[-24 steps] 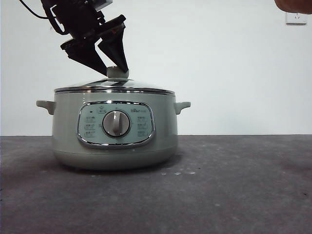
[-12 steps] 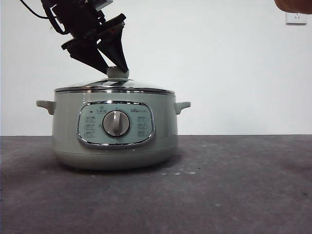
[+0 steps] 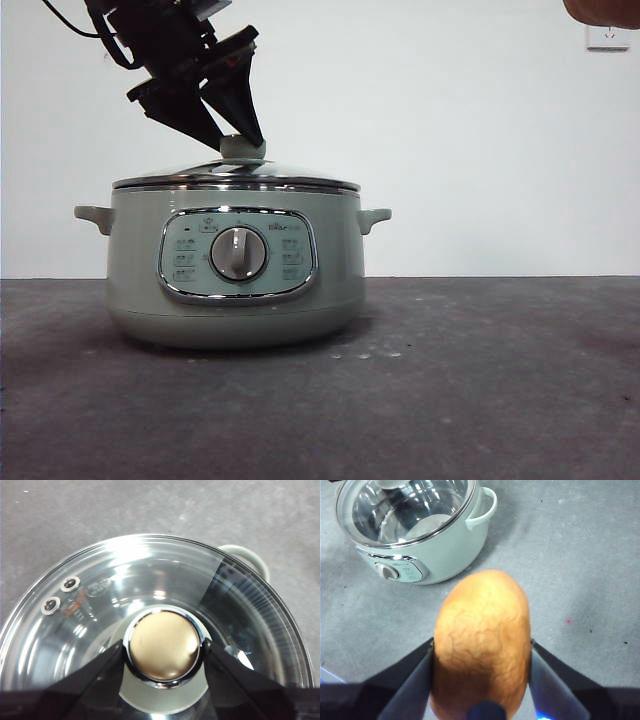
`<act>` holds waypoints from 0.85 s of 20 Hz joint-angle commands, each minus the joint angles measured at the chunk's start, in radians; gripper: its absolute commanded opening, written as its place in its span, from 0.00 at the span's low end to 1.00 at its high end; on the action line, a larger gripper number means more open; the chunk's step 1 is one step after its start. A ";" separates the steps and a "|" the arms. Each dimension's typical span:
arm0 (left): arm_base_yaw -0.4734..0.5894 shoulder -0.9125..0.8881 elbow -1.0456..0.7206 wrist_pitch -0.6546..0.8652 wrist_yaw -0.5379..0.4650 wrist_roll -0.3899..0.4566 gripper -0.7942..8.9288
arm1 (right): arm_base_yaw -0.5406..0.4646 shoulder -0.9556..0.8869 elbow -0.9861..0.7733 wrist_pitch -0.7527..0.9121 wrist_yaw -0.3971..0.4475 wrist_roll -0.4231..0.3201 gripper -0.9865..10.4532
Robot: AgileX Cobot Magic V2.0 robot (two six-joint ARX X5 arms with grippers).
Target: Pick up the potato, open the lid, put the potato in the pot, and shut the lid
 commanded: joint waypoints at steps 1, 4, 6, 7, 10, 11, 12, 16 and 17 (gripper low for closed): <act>0.001 -0.055 0.036 0.030 0.017 -0.006 0.07 | 0.002 -0.001 0.000 0.006 -0.002 -0.007 0.07; 0.004 -0.100 0.066 0.003 0.017 -0.005 0.07 | 0.002 0.000 0.000 0.011 -0.002 -0.007 0.07; 0.012 -0.148 0.066 0.003 0.017 -0.005 0.07 | 0.002 0.001 0.000 0.034 -0.003 -0.006 0.07; 0.018 -0.177 0.066 -0.004 0.017 -0.005 0.07 | 0.002 0.003 0.000 0.053 -0.003 -0.006 0.07; 0.050 -0.268 0.066 -0.062 0.016 -0.004 0.07 | 0.002 0.036 0.000 0.130 -0.061 0.013 0.07; 0.064 -0.294 0.066 -0.089 0.017 -0.003 0.07 | 0.002 0.055 0.000 0.161 -0.088 0.020 0.07; 0.080 -0.318 0.066 -0.120 0.017 -0.002 0.07 | 0.002 0.077 0.000 0.195 -0.105 0.021 0.07; 0.146 -0.409 0.066 -0.245 0.017 0.031 0.07 | 0.034 0.197 0.001 0.362 -0.146 0.056 0.07; 0.163 -0.430 0.066 -0.267 0.020 0.032 0.08 | 0.047 0.234 0.007 0.400 -0.146 0.066 0.07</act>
